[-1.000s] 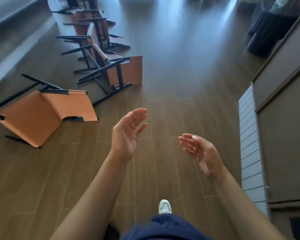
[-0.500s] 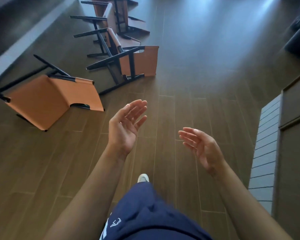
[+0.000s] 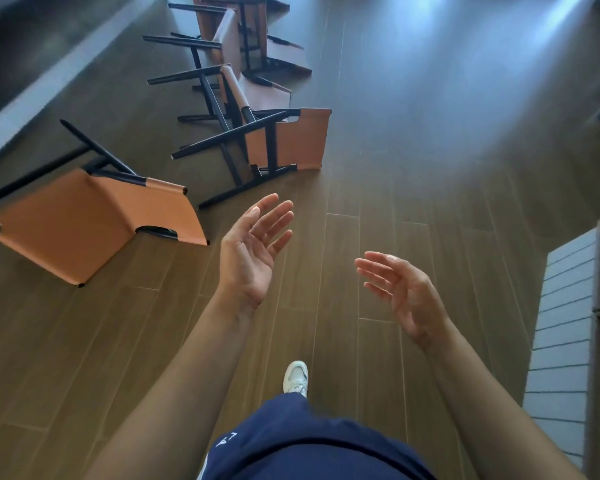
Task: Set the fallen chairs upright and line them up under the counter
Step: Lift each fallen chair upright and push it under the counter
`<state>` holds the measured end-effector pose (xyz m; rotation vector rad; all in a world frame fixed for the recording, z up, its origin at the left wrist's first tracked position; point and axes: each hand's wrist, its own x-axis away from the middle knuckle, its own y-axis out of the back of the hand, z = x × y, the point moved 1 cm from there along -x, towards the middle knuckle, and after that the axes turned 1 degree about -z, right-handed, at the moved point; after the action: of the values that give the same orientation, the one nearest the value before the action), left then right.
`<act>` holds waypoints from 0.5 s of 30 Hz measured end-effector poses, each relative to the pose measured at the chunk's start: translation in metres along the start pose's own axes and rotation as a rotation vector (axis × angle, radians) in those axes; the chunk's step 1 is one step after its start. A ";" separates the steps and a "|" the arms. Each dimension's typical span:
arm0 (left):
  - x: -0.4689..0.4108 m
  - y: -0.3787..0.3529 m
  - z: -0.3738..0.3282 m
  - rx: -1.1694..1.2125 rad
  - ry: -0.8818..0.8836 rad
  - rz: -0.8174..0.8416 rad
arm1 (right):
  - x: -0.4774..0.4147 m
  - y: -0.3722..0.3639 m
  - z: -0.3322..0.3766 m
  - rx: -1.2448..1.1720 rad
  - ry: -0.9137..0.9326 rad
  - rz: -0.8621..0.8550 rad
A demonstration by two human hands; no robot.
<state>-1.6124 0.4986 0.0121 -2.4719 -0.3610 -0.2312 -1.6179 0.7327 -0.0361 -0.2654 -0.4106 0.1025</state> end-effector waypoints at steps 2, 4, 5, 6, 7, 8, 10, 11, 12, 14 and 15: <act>-0.024 0.000 -0.009 -0.007 0.003 -0.002 | -0.027 -0.010 0.012 0.013 0.004 0.005; -0.051 0.001 -0.018 -0.009 -0.001 -0.011 | -0.058 -0.021 0.025 0.024 0.019 0.015; -0.063 0.003 -0.022 -0.012 -0.006 -0.016 | -0.073 -0.026 0.032 0.030 0.027 0.024; -0.075 0.004 -0.026 -0.015 -0.014 -0.021 | -0.086 -0.031 0.037 0.034 0.032 0.034; -0.086 0.005 -0.030 -0.019 -0.021 -0.027 | -0.099 -0.035 0.043 0.035 0.035 0.046; -0.097 0.006 -0.034 -0.019 -0.027 -0.034 | -0.110 -0.039 0.047 0.035 0.037 0.057; -0.117 0.009 -0.040 -0.009 -0.033 -0.064 | -0.132 -0.046 0.054 0.039 0.031 0.067; -0.125 0.012 -0.043 -0.002 -0.035 -0.080 | -0.143 -0.049 0.057 0.040 0.026 0.069; -0.133 0.014 -0.046 0.004 -0.037 -0.095 | -0.152 -0.052 0.059 0.040 0.017 0.072; -0.147 0.018 -0.051 0.009 -0.040 -0.117 | -0.169 -0.058 0.062 0.046 0.000 0.089; -0.154 0.020 -0.053 0.012 -0.044 -0.130 | -0.178 -0.061 0.064 0.054 -0.009 0.103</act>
<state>-1.7566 0.4201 0.0049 -2.4471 -0.5408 -0.2282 -1.8041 0.6619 -0.0304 -0.2324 -0.4022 0.2151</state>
